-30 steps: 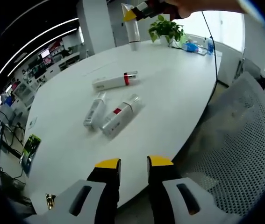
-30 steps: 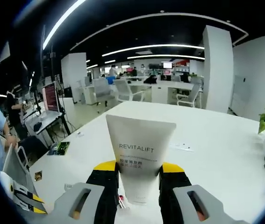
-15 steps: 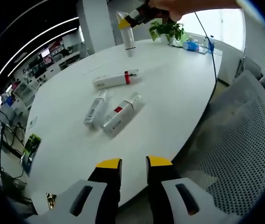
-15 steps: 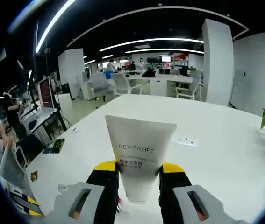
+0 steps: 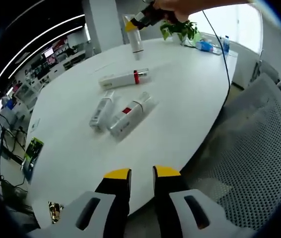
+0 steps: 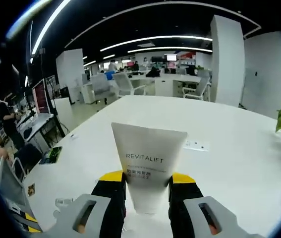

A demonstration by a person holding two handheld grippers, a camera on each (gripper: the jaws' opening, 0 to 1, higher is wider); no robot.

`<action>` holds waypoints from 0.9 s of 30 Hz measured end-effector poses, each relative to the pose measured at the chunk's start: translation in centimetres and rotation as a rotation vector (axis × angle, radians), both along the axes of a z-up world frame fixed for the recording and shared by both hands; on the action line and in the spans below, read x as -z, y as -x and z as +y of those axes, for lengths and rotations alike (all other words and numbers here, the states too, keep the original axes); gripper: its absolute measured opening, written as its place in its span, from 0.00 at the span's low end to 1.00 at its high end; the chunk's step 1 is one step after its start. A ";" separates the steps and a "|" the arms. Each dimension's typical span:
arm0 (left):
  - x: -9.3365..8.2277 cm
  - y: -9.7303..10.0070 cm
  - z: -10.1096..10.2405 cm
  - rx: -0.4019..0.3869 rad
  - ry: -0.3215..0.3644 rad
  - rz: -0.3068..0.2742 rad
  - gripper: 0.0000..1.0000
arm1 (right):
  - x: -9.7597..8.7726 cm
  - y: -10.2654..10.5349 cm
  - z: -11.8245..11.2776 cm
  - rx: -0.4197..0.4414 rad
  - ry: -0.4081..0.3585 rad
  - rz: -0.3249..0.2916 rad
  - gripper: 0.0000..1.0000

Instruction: Arrange the skincare products in the storage area until every visible bottle or jar stands upright without overlapping.

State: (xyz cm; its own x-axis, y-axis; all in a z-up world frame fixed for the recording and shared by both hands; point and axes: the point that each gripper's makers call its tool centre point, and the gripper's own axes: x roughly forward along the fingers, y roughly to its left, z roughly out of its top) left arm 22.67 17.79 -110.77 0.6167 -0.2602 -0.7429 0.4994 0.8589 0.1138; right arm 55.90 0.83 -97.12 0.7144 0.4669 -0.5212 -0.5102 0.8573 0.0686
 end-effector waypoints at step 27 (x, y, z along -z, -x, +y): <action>0.9 0.5 0.5 -0.001 -0.007 0.022 0.10 | 3.1 -2.9 0.6 0.082 0.033 0.023 0.26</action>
State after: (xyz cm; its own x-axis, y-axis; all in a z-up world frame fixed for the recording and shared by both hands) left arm 22.17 18.29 -111.68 0.6004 -0.2548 -0.7580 0.5013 0.8584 0.1085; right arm 58.78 1.42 -100.22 0.7375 0.3894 -0.5518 -0.4368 0.8982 0.0501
